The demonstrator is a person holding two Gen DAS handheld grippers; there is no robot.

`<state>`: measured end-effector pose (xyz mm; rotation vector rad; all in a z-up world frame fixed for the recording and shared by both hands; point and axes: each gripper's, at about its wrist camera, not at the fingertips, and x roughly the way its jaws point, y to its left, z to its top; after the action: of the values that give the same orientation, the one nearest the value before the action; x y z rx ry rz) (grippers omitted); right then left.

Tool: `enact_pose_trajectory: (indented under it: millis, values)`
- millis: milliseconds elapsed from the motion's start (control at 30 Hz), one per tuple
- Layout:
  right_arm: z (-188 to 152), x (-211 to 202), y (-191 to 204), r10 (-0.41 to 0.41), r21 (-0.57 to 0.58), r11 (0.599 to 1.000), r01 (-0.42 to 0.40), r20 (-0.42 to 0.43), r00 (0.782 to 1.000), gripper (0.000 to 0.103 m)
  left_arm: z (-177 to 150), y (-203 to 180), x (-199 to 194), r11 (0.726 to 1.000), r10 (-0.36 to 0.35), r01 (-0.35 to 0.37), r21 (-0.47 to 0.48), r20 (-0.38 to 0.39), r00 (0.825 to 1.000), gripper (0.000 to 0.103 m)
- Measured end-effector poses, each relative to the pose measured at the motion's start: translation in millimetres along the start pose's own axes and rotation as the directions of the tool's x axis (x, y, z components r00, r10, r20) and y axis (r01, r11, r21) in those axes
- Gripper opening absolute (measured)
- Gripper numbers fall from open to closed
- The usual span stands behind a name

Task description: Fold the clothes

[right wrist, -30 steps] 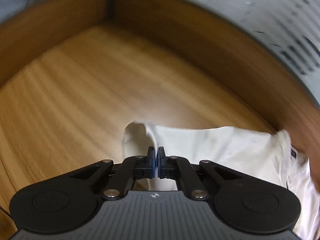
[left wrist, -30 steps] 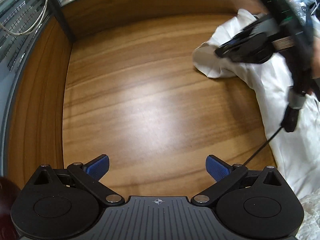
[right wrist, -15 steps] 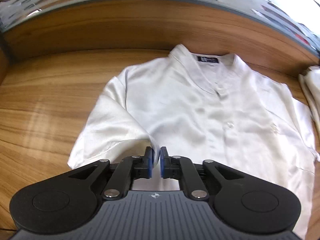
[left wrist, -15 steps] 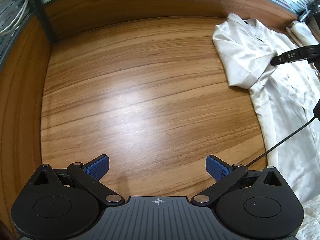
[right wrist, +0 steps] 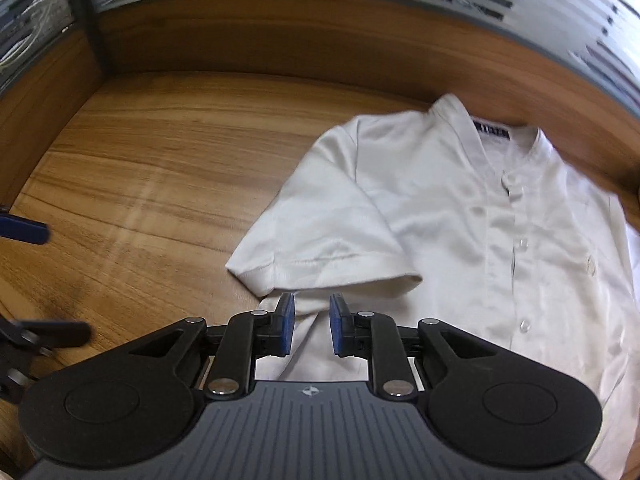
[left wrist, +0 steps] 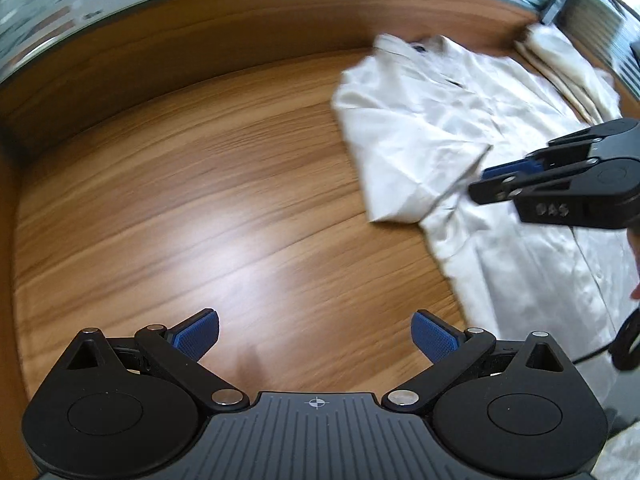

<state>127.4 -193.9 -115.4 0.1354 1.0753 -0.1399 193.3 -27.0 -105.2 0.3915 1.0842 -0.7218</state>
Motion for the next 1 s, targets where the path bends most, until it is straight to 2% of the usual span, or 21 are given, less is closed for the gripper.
enact_pose_trajectory:
  millis: [100, 233, 300, 500, 567, 600, 633, 700, 733, 833, 1000]
  values:
    - [-9, -3, -8, 0.009, 0.039, 0.999, -0.009, -0.002, 1.0, 0.022, 15, -15, 16, 0.998, -0.035, 0.036, 0.06, -0.017, 0.999, 0.1]
    - [-28, -13, -23, 0.0, 0.107, 0.994, 0.0, 0.0, 1.0, 0.026, 36, -37, 37, 0.989, -0.07, 0.074, 0.128, -0.033, 0.997, 0.087]
    - [-39, -19, -33, -0.007, 0.154, 0.988, 0.006, 0.005, 1.0, 0.028, 47, -45, 45, 0.983, -0.086, 0.087, 0.161, -0.017, 0.996, 0.081]
    - [-72, -32, -51, -0.02, 0.254, 0.967, 0.017, 0.009, 1.0, 0.028, 70, -57, 62, 0.968, -0.12, 0.115, 0.222, 0.009, 0.993, 0.078]
    - [-78, -34, -53, -0.02, 0.273, 0.962, 0.016, 0.011, 1.0, 0.028, 75, -55, 65, 0.967, -0.122, 0.116, 0.229, 0.012, 0.992, 0.074]
    - [-80, -34, -53, -0.018, 0.281, 0.96, 0.013, 0.014, 1.0, 0.028, 76, -52, 64, 0.968, -0.12, 0.114, 0.225, 0.016, 0.993, 0.063]
    - [-81, -34, -52, -0.013, 0.286, 0.958, 0.008, 0.016, 1.0, 0.028, 78, -49, 64, 0.969, -0.118, 0.111, 0.22, 0.019, 0.993, 0.043]
    - [-81, -35, -49, -0.001, 0.288, 0.958, -0.006, 0.022, 1.0, 0.028, 82, -42, 63, 0.972, -0.113, 0.105, 0.212, 0.027, 0.993, 0.021]
    - [-80, -34, -47, 0.007, 0.282, 0.959, -0.014, 0.024, 1.0, 0.028, 84, -39, 62, 0.973, -0.111, 0.102, 0.207, 0.03, 0.993, 0.017]
    - [-69, -31, -36, 0.034, 0.248, 0.968, -0.04, 0.032, 0.999, 0.028, 89, -29, 61, 0.976, -0.104, 0.094, 0.194, 0.041, 0.994, 0.014]
    - [-41, -17, -17, 0.059, 0.174, 0.982, -0.068, 0.056, 0.997, 0.03, 98, -13, 59, 0.982, -0.092, 0.081, 0.172, 0.058, 0.994, 0.014]
